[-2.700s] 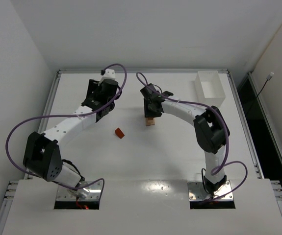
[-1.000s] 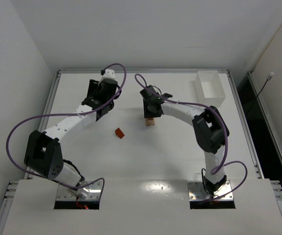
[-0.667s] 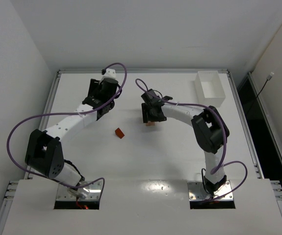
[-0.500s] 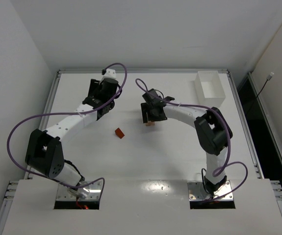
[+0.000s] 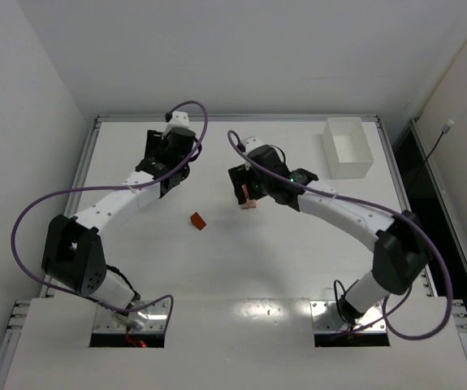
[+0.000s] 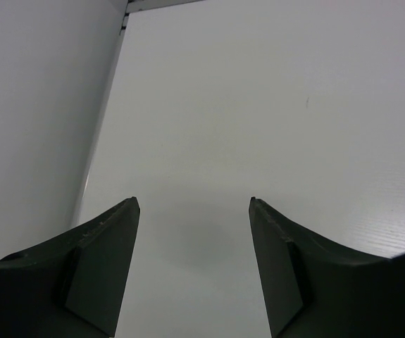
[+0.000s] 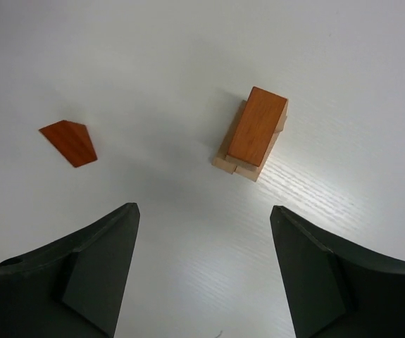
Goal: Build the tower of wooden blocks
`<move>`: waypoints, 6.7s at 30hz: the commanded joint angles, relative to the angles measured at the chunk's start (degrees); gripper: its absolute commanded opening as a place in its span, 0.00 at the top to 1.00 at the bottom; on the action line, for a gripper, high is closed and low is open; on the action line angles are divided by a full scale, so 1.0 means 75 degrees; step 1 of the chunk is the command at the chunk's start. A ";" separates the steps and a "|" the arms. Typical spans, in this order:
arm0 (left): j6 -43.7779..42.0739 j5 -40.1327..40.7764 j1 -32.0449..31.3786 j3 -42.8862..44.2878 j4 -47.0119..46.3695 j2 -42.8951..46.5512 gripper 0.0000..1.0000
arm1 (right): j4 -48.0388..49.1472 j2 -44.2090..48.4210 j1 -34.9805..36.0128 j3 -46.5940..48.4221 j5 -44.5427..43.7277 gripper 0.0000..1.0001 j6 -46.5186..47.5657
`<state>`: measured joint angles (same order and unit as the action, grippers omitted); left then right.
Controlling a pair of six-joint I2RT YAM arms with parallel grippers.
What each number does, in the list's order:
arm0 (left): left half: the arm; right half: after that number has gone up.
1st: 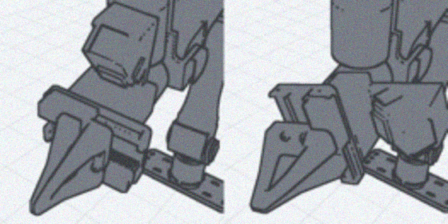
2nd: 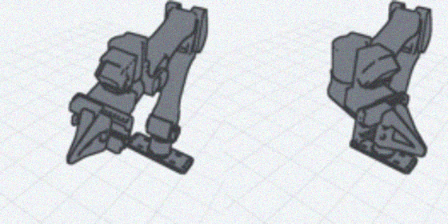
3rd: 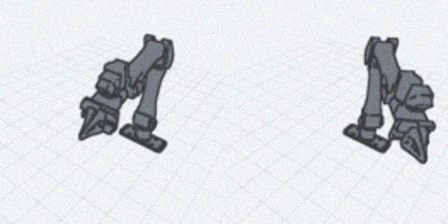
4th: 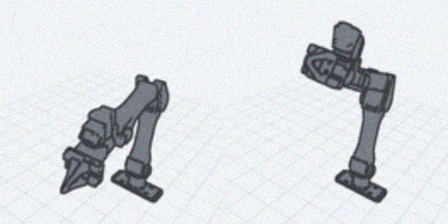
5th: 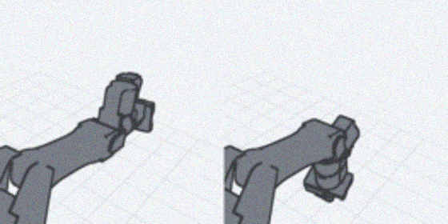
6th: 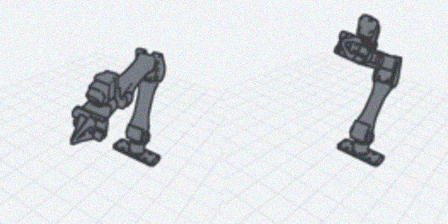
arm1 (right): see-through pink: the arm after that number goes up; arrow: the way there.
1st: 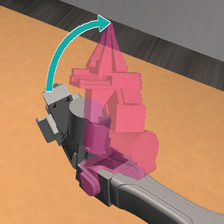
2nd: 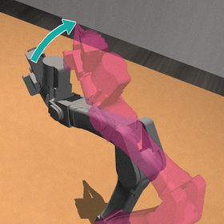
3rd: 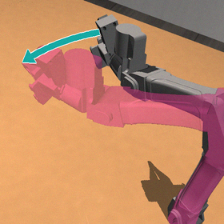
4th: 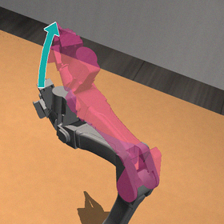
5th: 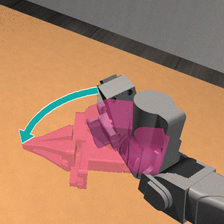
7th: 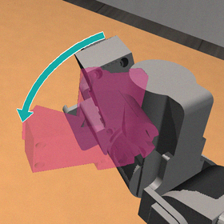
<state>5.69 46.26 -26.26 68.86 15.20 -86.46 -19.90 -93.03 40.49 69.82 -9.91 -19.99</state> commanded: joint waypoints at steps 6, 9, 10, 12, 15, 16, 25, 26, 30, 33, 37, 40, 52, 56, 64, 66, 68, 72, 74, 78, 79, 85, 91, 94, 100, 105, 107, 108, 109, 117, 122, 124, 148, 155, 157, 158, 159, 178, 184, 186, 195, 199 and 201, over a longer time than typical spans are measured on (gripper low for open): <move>0.1677 -0.0460 0.1882 0.0885 0.1649 0.0172 0.34 | 0.0661 0.2150 -0.0055 -0.1224 0.2441 0.30 0.3283; 0.2017 -0.1104 0.3039 0.1143 0.2376 -0.0039 0.31 | 0.0382 0.1814 -0.0055 -0.0944 0.3395 0.34 0.4117; 0.2181 -0.1210 0.3311 0.1224 0.2553 -0.0178 0.31 | 0.0241 0.1567 -0.0055 -0.0757 0.3895 0.34 0.4118; 0.2322 -0.1515 0.3943 0.1388 0.2928 -0.0448 0.31 | -0.0099 0.0993 0.0038 0.0028 0.4274 0.34 0.4015; 0.2405 -0.1806 0.4425 0.1180 0.3153 -0.0520 0.31 | 0.0052 0.0046 0.0540 0.0730 0.4487 0.32 0.3675; 0.2405 -0.1890 0.4497 0.1178 0.3153 -0.0404 0.30 | -0.0064 0.0041 0.0543 0.0884 0.4486 0.32 0.3673; -0.1481 -0.7445 0.3961 -0.0507 0.2579 0.1598 0.29 | 0.0251 -0.0325 0.0310 0.0771 0.2532 0.32 0.2712; -0.2263 -0.7805 0.3761 -0.0625 0.2718 0.1984 0.29 | 0.0251 -0.0136 0.0227 0.0606 0.2285 0.32 0.2642; -0.3779 -0.8816 0.2531 -0.0615 0.4285 0.1884 0.27 | 0.0321 0.0905 -0.0370 -0.0355 0.0869 0.32 0.2642; -0.4074 -0.8886 0.1781 -0.0615 0.4933 0.1777 0.27 | 0.0251 0.1573 -0.1189 -0.1127 0.0129 0.30 0.2571; -0.4730 -0.8794 0.0563 -0.0719 0.5367 0.1263 0.27 | 0.0065 0.2149 -0.2303 -0.1586 0.0126 0.30 0.2501; -0.5570 -0.8465 -0.0060 -0.0977 0.5216 0.1098 0.30 | -0.0007 0.2454 -0.2983 -0.1798 0.0371 0.30 0.2431; -0.5109 -0.9410 0.0851 0.1434 0.5402 -0.1900 0.54 | -0.0218 0.3416 -0.3899 -0.2501 0.0900 0.30 0.2220; -0.4850 -1.0187 0.1192 0.2138 0.5754 -0.2616 0.55 | -0.0218 0.3347 -0.3969 -0.2501 0.0982 0.30 0.2220; -0.4954 -1.0445 0.1427 0.1836 0.6000 -0.2781 0.61 | -0.0148 0.3019 -0.3969 -0.2290 0.1134 0.30 0.2290; -0.4954 -1.0445 0.1427 0.1660 0.6000 -0.2781 0.61 | -0.0147 0.2948 -0.3969 -0.2220 0.1204 0.30 0.2290; -0.4954 -1.0364 0.1427 0.1554 0.5802 -0.2711 0.61 | -0.0078 0.2877 -0.3969 -0.2220 0.1204 0.30 0.2290; -0.4780 -1.0293 0.1427 0.1319 0.5486 -0.2711 0.61 | -0.0077 0.2737 -0.3969 -0.2138 0.1275 0.30 0.2290; -0.4697 -1.0199 0.1497 0.1319 0.5310 -0.2711 0.61 | -0.0077 0.2737 -0.3969 -0.2068 0.1275 0.30 0.2290; -0.4697 -1.0129 0.1568 0.1319 0.5239 -0.2863 0.61 | -0.0147 0.2737 -0.3969 -0.2067 0.1345 0.30 0.2290; -0.4697 -1.0129 0.1568 0.1319 0.5239 -0.2863 0.61 | -0.0147 0.2737 -0.3969 -0.2067 0.1345 0.30 0.2290; -0.4626 -1.0129 0.1638 0.1471 0.5168 -0.3098 0.61 | -0.0147 0.2737 -0.3969 -0.2138 0.1415 0.30 0.2290; -0.4626 -1.0199 0.1709 0.1623 0.5168 -0.3344 0.63 | -0.0147 0.2585 -0.3969 -0.2067 0.1415 0.30 0.2290; -0.4556 -1.0199 0.1709 0.1623 0.5168 -0.3413 0.63 | -0.0147 0.2584 -0.3969 -0.2067 0.1415 0.30 0.2290; -0.4556 -1.0270 0.1709 0.1705 0.5168 -0.3414 0.65 | -0.0147 0.2584 -0.3969 -0.2067 0.1415 0.30 0.2290; -0.4415 -1.0270 0.1709 0.1951 0.5086 -0.3555 0.68 | -0.0078 0.2514 -0.3969 -0.2067 0.1486 0.30 0.2290; -0.4415 -1.0352 0.1709 0.1951 0.5157 -0.3625 0.71 | -0.0077 0.2514 -0.3969 -0.2067 0.1486 0.30 0.2290; -0.4415 -1.0352 0.1709 0.2033 0.5157 -0.3706 0.71 | -0.0077 0.2514 -0.3969 -0.2067 0.1486 0.30 0.2290; -0.4415 -1.0421 0.1709 0.2033 0.5157 -0.3707 0.72 | -0.0077 0.2514 -0.3969 -0.2067 0.1486 0.30 0.2290; -0.4415 -1.0492 0.1709 0.2116 0.5308 -0.3859 0.78 | -0.0077 0.2444 -0.3969 -0.2067 0.1486 0.30 0.2360; -0.4497 -1.0492 0.1709 0.2116 0.5309 -0.3859 0.83 | -0.0007 0.2373 -0.3969 -0.1997 0.1486 0.30 0.2431; -0.4497 -1.0492 0.1709 0.2116 0.5309 -0.3859 0.95 | -0.0007 0.2304 -0.3969 -0.1997 0.1486 0.30 0.2431; -0.5176 -0.5430 -0.1501 -0.3894 -0.2085 0.4811 1.00 | 0.1702 0.1624 -0.4459 -0.1774 0.7213 0.26 0.0348; -0.6559 -0.4516 -0.2907 -0.5114 -0.3187 0.6123 1.00 | 0.4630 0.0792 -0.4953 -0.1845 0.9312 0.26 -0.2731; -0.6641 -0.4516 -0.3283 -0.5115 -0.3257 0.6195 1.00 | 0.5065 0.0687 -0.4778 -0.1693 0.9769 0.26 -0.2819; -0.6572 -0.4516 -0.3400 -0.5115 -0.3257 0.6288 1.00 | 0.5067 0.0605 -0.4696 -0.1692 1.0049 0.26 -0.2692; -0.6572 -0.4516 -0.3482 -0.5115 -0.3257 0.6289 1.00 | 0.5149 0.0604 -0.4545 -0.1600 1.0156 0.26 -0.2482; -0.3384 -0.5137 -0.4419 -0.3381 -0.3960 0.4720 1.00 | 0.4271 0.1319 -0.3594 -0.1247 1.2548 0.30 -0.0030; -0.3654 -0.4691 -0.4889 -0.3451 -0.4218 0.4719 1.00 | 0.3943 0.1471 -0.3349 -0.1247 1.2548 0.33 -0.0170; -0.3794 -0.4621 -0.5052 -0.3521 -0.4312 0.4719 1.00 | 0.3942 0.1471 -0.3278 -0.1247 1.2548 0.34 -0.0171; -0.4040 -0.4551 -0.5194 -0.3826 -0.4406 0.4929 1.00 | 0.4083 0.1471 -0.3055 -0.1106 1.2478 0.35 -0.0534; -0.4485 -0.4258 -0.5381 -0.4305 -0.4664 0.5070 1.00 | 0.4341 0.1471 -0.3055 -0.1106 1.2408 0.35 -0.0814; -0.4661 -0.4327 -0.5381 -0.4563 -0.4769 0.5164 1.00 | 0.4411 0.1471 -0.2985 -0.1036 1.2408 0.35 -0.0909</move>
<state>-26.61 13.15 -65.73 36.62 -16.25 -49.36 8.95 -83.53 17.21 59.07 81.62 -26.24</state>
